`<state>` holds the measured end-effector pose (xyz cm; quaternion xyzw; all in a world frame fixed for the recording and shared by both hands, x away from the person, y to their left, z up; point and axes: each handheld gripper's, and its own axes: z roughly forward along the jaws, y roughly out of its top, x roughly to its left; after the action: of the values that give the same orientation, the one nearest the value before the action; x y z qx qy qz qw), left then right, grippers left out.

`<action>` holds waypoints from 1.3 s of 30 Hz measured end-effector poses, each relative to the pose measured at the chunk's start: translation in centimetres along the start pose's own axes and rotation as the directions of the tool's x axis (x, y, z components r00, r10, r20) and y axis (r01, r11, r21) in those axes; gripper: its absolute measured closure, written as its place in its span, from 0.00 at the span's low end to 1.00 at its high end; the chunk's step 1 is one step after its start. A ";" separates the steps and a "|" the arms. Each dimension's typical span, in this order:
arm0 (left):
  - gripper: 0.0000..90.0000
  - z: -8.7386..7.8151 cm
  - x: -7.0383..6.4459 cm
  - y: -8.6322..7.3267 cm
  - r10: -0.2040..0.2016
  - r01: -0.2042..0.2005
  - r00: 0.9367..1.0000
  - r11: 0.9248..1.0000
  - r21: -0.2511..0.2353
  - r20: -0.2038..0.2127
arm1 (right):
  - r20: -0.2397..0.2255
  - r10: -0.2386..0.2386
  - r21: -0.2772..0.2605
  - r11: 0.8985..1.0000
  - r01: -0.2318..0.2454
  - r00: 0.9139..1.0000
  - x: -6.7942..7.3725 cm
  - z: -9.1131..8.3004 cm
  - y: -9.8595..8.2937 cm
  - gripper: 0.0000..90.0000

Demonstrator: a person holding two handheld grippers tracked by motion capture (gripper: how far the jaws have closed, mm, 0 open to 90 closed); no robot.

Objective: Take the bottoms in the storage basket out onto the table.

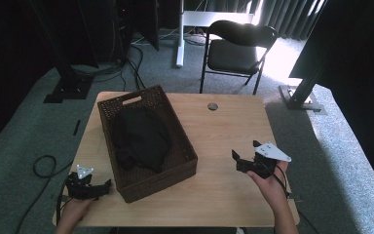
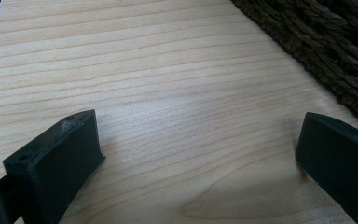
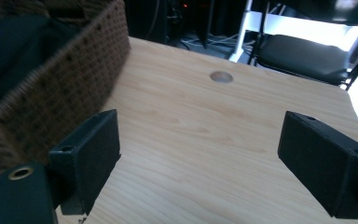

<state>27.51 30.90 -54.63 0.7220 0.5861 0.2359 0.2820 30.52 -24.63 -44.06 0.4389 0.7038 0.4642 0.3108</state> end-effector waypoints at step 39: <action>0.00 0.0 0.0 0.0 0.013 -0.013 1.000 1.000 0.000 0.011 | -0.311 -0.119 -0.143 0.987 0.078 0.943 9.4 4.7 9.4 0.12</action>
<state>27.50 30.87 -54.62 0.7271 0.5800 0.2336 0.2834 33.63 -12.59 -37.36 0.3014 0.7343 0.5573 0.2437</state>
